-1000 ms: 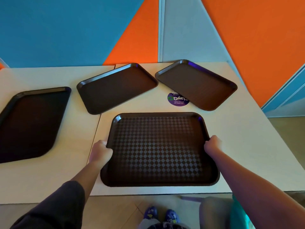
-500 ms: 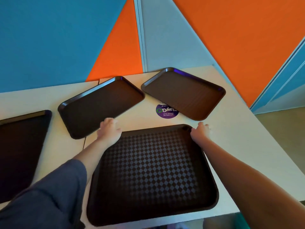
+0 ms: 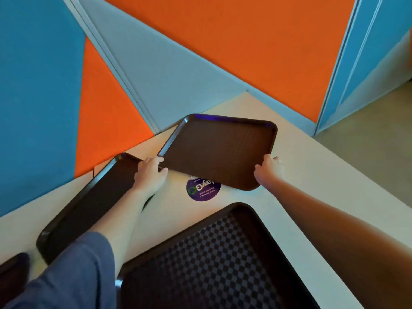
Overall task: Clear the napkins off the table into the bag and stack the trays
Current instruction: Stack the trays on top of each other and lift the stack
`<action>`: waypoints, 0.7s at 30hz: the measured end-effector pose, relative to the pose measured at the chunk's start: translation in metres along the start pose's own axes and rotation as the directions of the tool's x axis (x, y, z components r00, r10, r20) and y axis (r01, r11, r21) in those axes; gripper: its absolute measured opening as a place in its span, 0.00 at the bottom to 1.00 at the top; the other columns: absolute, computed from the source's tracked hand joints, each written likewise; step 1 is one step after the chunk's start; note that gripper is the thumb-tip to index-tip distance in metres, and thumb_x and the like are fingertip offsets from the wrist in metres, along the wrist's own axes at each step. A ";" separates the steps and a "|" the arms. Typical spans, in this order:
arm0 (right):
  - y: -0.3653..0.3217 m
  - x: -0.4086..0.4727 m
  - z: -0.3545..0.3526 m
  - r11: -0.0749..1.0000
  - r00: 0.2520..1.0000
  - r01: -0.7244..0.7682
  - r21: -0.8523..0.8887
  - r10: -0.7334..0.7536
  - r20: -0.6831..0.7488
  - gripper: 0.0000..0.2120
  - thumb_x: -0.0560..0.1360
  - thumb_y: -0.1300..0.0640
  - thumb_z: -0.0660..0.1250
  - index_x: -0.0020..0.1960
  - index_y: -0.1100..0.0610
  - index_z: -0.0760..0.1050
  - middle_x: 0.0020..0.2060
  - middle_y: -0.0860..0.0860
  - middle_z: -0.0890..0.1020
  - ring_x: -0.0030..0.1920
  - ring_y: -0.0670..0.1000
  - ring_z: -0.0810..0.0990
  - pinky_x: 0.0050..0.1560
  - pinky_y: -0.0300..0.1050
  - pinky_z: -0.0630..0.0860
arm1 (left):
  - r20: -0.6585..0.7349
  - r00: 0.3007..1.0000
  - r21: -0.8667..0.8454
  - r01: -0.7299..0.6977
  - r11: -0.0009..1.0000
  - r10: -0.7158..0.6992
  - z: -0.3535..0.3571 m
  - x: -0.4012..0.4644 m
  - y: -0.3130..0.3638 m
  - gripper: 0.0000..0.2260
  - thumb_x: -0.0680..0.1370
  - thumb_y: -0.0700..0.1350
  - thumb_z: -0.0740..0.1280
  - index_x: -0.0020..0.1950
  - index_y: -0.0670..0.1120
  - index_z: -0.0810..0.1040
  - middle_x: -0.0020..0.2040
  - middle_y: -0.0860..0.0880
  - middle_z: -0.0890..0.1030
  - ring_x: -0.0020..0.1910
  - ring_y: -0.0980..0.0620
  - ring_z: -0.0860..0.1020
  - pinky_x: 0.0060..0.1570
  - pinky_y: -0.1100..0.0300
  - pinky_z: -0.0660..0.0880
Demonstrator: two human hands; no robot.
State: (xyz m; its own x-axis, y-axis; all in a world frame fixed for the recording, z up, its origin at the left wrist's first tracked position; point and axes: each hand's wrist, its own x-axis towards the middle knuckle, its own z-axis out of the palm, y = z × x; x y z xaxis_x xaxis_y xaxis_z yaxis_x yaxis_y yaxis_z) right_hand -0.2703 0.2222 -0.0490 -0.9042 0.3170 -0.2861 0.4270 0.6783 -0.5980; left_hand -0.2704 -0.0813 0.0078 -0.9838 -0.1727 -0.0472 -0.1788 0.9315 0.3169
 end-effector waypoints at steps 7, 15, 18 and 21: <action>-0.007 0.043 0.010 0.989 0.990 -0.143 0.046 0.143 -0.004 0.19 0.78 0.57 0.59 0.66 0.62 0.64 0.64 0.61 0.65 0.64 0.63 0.69 0.61 0.56 0.70 | 0.041 0.995 0.000 -0.088 0.996 0.088 0.019 0.077 0.015 0.17 0.78 0.46 0.62 0.67 0.46 0.70 0.67 0.45 0.71 0.67 0.44 0.65 0.65 0.45 0.65; -0.009 0.088 0.037 0.952 0.945 -0.284 0.117 0.298 -0.133 0.23 0.75 0.66 0.60 0.69 0.66 0.58 0.64 0.62 0.66 0.64 0.63 0.69 0.62 0.55 0.70 | 0.132 0.991 -0.043 -0.004 0.999 0.009 0.058 0.144 -0.001 0.20 0.78 0.47 0.63 0.70 0.46 0.67 0.70 0.44 0.69 0.69 0.43 0.66 0.66 0.46 0.65; -0.007 0.096 0.050 0.961 0.928 -0.261 0.090 0.275 -0.250 0.21 0.73 0.70 0.58 0.66 0.66 0.61 0.61 0.62 0.68 0.63 0.62 0.69 0.62 0.53 0.69 | 0.140 0.988 -0.046 0.069 0.997 -0.062 0.073 0.165 -0.012 0.22 0.78 0.46 0.64 0.71 0.44 0.65 0.69 0.42 0.68 0.68 0.42 0.67 0.65 0.46 0.66; -0.006 0.104 0.055 0.973 0.925 -0.221 0.065 0.230 -0.302 0.22 0.72 0.71 0.59 0.66 0.66 0.62 0.62 0.61 0.68 0.64 0.61 0.67 0.64 0.52 0.68 | 0.074 0.988 -0.022 0.137 0.990 -0.135 0.086 0.181 -0.018 0.22 0.77 0.45 0.65 0.68 0.41 0.66 0.65 0.39 0.70 0.64 0.39 0.69 0.62 0.47 0.68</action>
State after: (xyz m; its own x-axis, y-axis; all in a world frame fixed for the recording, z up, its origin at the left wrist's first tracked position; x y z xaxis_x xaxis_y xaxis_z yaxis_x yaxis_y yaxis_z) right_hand -0.3670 0.2147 -0.1158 -0.7394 0.6498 -0.1762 0.6156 0.5466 -0.5676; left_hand -0.4457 -0.1020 -0.0876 -0.9488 -0.2727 -0.1596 -0.3115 0.8917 0.3283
